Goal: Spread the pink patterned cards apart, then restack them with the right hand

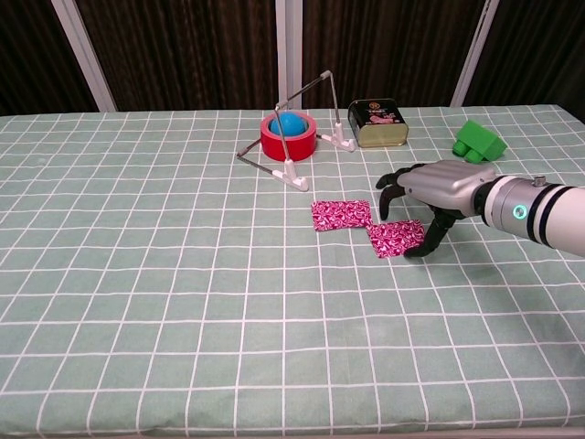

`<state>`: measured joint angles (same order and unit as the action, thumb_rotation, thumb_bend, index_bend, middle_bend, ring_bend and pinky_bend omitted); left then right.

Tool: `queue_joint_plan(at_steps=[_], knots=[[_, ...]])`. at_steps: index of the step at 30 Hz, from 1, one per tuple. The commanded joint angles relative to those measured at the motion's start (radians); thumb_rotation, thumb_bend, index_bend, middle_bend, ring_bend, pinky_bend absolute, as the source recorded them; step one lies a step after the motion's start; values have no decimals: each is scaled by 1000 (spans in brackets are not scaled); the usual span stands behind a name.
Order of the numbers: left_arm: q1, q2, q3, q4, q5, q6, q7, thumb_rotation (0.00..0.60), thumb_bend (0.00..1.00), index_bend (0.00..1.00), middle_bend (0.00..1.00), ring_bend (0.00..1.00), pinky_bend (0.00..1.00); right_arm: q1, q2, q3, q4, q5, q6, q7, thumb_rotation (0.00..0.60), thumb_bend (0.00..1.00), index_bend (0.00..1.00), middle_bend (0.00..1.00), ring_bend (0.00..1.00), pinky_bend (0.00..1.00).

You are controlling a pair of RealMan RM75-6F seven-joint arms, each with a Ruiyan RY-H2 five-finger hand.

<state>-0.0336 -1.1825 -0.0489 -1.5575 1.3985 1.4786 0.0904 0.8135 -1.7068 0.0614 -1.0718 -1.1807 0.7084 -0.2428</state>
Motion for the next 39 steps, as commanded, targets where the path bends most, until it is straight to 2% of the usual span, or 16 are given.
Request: queue_joint_plan(at_steps=[1, 21, 23, 28, 39], knots=[[-2, 0, -1, 0, 2, -1, 1, 600, 79, 218, 162, 132, 186, -5, 11, -1, -12, -8, 1, 3, 511, 130, 302, 53, 0, 0], [-2, -1, -2, -1, -4, -7, 0, 600, 79, 218, 162, 132, 186, -21, -3, -5, 0, -22, 4, -28, 516, 128, 302, 53, 0, 0], [-3, -2, -2, -1, -2, -7, 0, 600, 79, 218, 162, 132, 186, -25, -7, -4, 3, -21, 7, -27, 514, 129, 315, 54, 0, 0], [-1, -2, -1, 1, -2, -5, -2, 600, 79, 218, 163, 132, 186, -31, -17, 4, 8, -12, 15, -38, 511, 133, 427, 75, 0, 0], [1, -2, 0, 7, 2, -1, -12, 600, 79, 218, 163, 132, 186, -29, 41, 44, -70, 1, 32, -35, 510, 139, 433, 76, 0, 0]])
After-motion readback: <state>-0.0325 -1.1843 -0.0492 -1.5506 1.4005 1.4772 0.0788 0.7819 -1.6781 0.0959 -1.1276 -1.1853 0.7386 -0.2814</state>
